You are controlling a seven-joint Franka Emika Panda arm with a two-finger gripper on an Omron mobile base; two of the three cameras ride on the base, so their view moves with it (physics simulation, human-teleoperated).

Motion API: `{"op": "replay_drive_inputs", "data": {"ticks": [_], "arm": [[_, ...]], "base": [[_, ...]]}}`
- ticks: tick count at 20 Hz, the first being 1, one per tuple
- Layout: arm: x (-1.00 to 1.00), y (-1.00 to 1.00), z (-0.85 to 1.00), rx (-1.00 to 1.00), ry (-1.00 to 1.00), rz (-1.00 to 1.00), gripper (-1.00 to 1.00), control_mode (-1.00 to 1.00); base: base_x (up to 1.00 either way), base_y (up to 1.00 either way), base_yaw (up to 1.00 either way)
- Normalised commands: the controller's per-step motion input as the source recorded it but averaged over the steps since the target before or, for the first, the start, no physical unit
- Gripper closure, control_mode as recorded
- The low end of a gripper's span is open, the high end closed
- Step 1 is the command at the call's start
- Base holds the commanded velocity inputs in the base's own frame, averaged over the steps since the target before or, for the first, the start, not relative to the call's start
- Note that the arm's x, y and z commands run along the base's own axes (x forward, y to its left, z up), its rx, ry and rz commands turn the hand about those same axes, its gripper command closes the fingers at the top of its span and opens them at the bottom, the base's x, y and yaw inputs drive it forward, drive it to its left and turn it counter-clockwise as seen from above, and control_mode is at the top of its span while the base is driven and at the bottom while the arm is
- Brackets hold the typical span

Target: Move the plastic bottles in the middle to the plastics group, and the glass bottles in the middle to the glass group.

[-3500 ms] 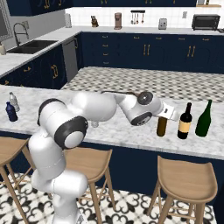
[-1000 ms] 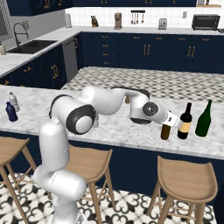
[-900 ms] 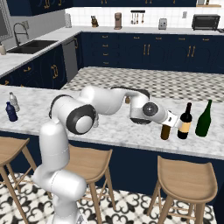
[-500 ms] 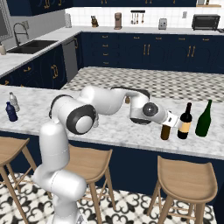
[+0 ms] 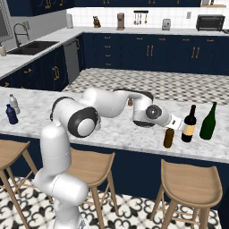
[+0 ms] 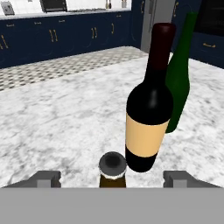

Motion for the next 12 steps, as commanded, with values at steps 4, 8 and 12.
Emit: {"op": "replay_drive_inputs", "data": {"ticks": [4, 8, 12], "arm": [[0.00, 0.00, 0.00, 0.00, 0.00, 0.00, -1.00, -1.00], [-0.54, 0.40, 0.15, -0.03, 0.00, 0.00, -1.00, -1.00], [-0.59, 0.91, 0.31, -0.05, 0.01, 0.03, -1.00, -1.00]], "base": [[0.00, 0.00, 0.00], [0.00, 0.00, 0.00], [0.00, 0.00, 0.00]]}}
